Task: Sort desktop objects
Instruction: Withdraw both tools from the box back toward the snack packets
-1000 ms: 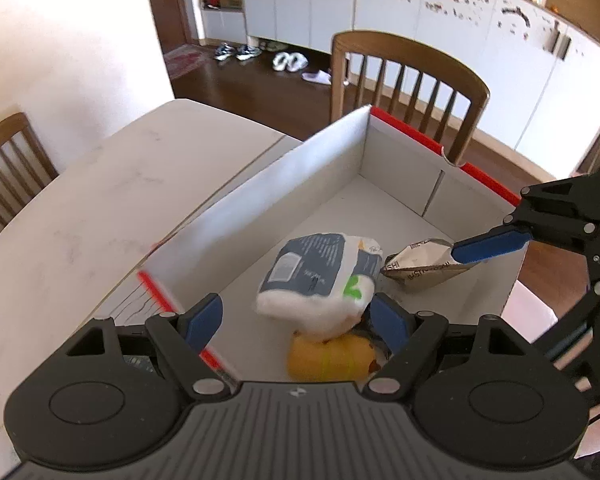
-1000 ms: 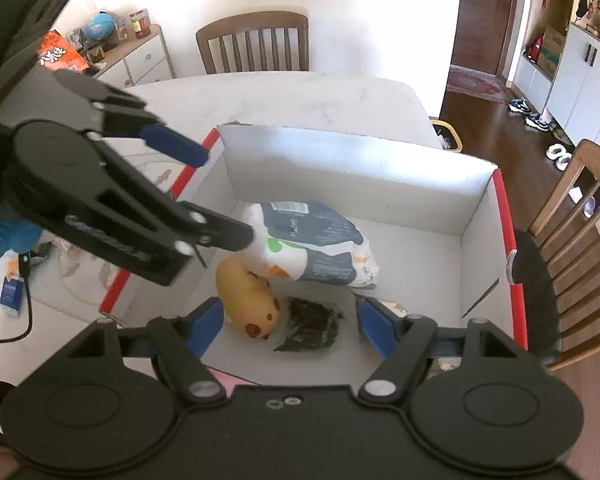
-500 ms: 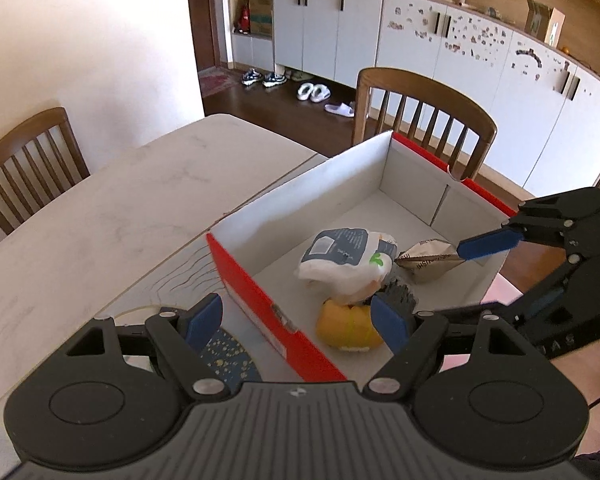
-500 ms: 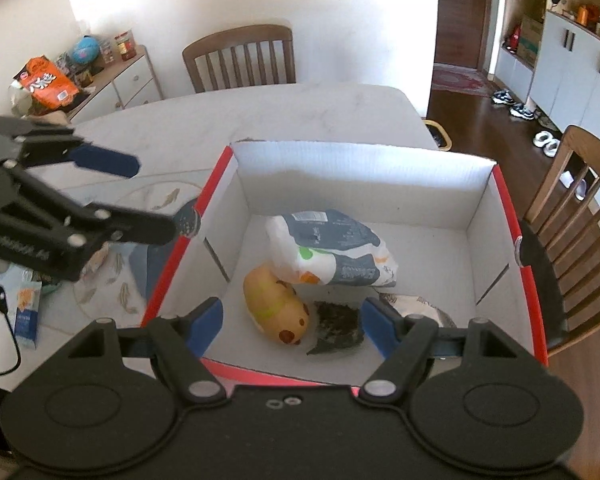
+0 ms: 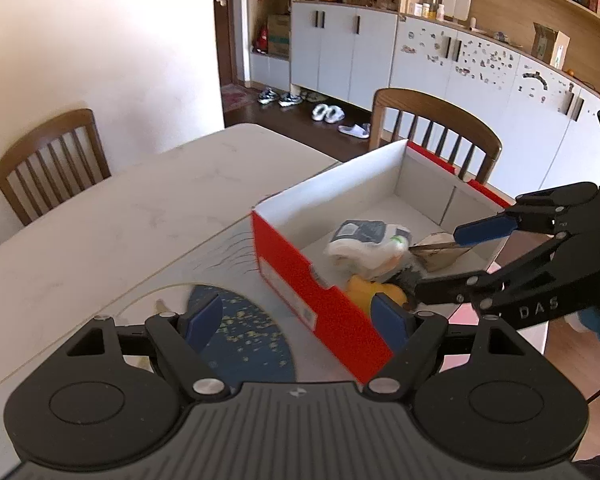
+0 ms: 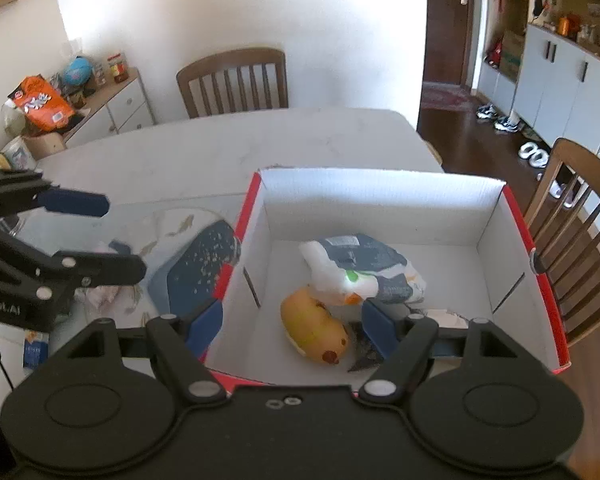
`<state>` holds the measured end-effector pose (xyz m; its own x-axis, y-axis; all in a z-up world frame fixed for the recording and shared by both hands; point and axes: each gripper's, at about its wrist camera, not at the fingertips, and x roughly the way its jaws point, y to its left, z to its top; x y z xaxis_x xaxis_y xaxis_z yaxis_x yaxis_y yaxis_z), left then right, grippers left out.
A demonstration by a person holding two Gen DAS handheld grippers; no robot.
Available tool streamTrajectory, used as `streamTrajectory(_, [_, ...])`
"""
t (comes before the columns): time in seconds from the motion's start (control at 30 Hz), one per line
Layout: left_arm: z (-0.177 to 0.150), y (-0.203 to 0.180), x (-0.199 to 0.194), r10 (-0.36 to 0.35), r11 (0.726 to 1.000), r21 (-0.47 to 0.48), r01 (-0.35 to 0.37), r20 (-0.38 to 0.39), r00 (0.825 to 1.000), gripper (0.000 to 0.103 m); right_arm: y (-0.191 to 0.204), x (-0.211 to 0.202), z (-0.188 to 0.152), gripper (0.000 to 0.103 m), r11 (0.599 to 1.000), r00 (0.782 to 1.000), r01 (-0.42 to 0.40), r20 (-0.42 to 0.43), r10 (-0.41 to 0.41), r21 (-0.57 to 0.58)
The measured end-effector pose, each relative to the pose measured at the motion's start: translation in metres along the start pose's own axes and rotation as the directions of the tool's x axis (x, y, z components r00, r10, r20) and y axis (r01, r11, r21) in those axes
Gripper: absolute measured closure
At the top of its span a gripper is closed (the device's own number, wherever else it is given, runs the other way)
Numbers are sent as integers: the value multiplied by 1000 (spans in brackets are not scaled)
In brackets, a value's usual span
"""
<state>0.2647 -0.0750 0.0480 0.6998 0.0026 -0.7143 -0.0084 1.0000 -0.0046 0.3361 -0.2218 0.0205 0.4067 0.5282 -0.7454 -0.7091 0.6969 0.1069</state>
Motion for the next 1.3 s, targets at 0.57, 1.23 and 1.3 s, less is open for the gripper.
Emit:
streamTrajectory(0.57, [-50, 34, -45, 37, 999, -41, -35, 40, 999, 22, 67, -1, -6, 26, 999, 999, -9, 41, 10, -30])
streamTrajectory(1.23, [-117, 84, -81, 86, 985, -152, -80, 37, 996, 22, 155, 7, -16, 24, 995, 997, -60, 51, 65, -78])
streamTrajectory(1.3, [-124, 89, -83, 88, 984, -159, -81, 36, 995, 22, 165, 9, -18, 22, 992, 995, -78, 49, 83, -96])
